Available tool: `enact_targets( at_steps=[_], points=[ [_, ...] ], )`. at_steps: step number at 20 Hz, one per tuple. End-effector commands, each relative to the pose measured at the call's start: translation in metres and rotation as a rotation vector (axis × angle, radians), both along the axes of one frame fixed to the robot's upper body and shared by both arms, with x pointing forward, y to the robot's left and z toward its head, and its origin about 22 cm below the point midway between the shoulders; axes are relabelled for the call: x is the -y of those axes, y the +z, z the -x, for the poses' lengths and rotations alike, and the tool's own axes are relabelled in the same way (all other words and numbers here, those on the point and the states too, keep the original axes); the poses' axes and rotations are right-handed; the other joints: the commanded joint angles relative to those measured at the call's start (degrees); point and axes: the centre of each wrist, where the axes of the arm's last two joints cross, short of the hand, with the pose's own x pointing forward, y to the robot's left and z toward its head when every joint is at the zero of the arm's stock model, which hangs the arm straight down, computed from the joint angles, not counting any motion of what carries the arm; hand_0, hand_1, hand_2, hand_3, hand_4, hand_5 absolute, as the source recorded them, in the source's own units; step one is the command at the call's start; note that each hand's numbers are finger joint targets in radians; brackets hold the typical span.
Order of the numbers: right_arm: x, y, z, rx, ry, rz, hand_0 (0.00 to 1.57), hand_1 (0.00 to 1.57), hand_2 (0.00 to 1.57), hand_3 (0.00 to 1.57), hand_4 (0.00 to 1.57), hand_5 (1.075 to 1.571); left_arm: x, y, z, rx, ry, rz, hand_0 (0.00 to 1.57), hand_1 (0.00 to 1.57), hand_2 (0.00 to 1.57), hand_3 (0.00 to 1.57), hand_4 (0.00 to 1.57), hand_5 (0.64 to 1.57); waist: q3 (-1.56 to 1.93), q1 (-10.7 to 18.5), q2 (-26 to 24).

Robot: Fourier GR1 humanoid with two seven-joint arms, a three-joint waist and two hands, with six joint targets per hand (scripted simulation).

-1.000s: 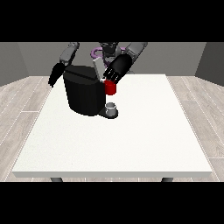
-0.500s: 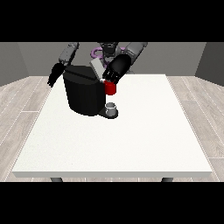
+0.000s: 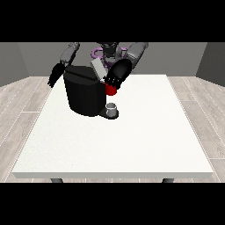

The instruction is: Insert the coffee pod into the coffee machine and close the lid

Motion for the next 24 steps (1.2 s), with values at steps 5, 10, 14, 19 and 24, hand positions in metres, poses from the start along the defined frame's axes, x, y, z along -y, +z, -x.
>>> enact_targets(
  at_steps=[5, 10, 14, 19, 24],
  points=[
    [-0.008, -0.004, 0.005, 0.062, -0.002, 0.022, 0.00, 0.00, 0.00, 0.00, 0.00, 1.571, -0.013, 0.017, 0.003, 0.127, -0.027, 0.049, 1.15, 1.15, 1.15, 0.95, 0.00, 1.571, -0.02, -0.42, 3.74],
    [0.007, 0.016, -0.005, 0.036, 0.014, -0.007, 0.00, 0.00, 0.00, 0.00, 0.08, 1.571, -0.015, 0.017, 0.002, 0.122, -0.026, 0.071, 1.24, 1.24, 1.20, 0.97, 0.00, 1.571, -0.01, -0.84, 2.82],
    [-0.015, 0.016, -0.003, 0.066, 0.028, 0.026, 0.00, 0.00, 0.00, 0.00, 0.11, 1.571, -0.012, 0.027, 0.003, 0.191, -0.012, 0.043, 1.27, 1.27, 1.24, 0.97, 0.00, 1.571, -0.03, -2.03, 4.98],
    [-0.008, 0.019, -0.001, 0.025, 0.012, 0.041, 0.00, 0.00, 0.00, 0.00, 0.15, 1.571, -0.033, 0.031, 0.007, 0.194, -0.014, -0.019, 1.04, 1.04, 1.05, 0.74, 0.00, 1.571, -0.03, -2.36, 3.98],
    [-0.004, 0.019, -0.005, 0.031, -0.019, 0.031, 0.00, 0.00, 0.00, 0.00, 0.16, 1.571, -0.020, 0.024, 0.005, 0.227, -0.020, -0.072, 0.51, 0.51, 0.78, 0.60, 0.00, 1.571, -0.01, -1.02, 3.86]
  ],
)
